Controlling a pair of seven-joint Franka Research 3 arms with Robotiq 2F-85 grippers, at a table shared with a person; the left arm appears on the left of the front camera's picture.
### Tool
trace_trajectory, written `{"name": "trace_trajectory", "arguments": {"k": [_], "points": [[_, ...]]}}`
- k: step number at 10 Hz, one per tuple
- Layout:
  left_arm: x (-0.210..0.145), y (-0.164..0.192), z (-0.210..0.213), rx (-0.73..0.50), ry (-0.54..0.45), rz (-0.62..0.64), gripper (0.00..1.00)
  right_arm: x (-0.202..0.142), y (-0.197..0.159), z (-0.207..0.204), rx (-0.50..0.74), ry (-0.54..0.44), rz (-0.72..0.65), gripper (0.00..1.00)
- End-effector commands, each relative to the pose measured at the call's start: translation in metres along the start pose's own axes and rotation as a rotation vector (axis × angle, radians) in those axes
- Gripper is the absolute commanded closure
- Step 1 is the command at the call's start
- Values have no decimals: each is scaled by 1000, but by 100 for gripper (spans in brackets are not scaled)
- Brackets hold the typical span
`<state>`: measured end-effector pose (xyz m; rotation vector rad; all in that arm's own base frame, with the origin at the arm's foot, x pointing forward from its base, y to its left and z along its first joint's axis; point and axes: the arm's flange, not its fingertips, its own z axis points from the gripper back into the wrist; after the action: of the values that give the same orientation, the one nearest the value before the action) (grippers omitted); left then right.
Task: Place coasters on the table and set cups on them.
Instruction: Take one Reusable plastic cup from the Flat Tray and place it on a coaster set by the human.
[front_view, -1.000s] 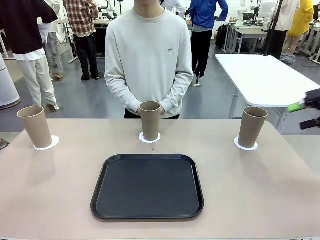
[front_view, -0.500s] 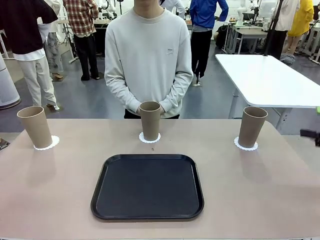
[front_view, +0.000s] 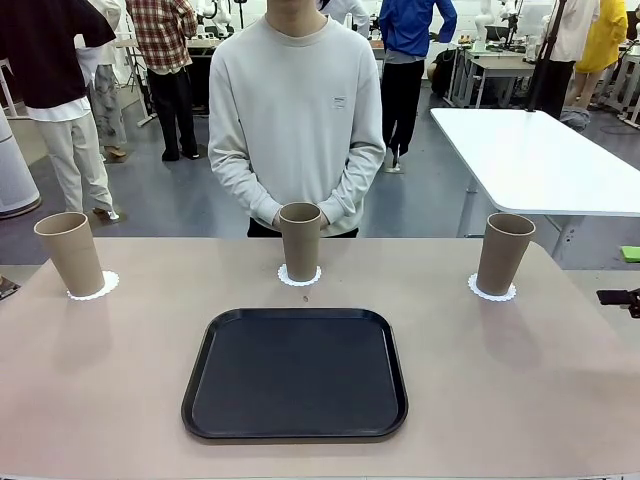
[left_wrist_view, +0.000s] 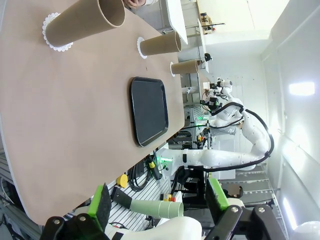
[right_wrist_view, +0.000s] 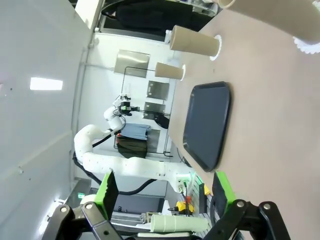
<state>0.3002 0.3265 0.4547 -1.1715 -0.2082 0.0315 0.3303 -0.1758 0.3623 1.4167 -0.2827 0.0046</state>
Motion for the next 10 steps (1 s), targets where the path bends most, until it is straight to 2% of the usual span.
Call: {"name": "trace_trajectory", "arguments": {"k": [1, 2, 10], "points": [[-1, -3, 1, -2, -3, 13, 0, -1, 2, -2, -55, -36, -4, 0], [-1, -3, 1, -2, -3, 13, 0, 0, 0, 0, 0, 0, 0, 0], [-1, -3, 1, -2, -3, 13, 0, 0, 0, 0, 0, 0, 0, 0]]}}
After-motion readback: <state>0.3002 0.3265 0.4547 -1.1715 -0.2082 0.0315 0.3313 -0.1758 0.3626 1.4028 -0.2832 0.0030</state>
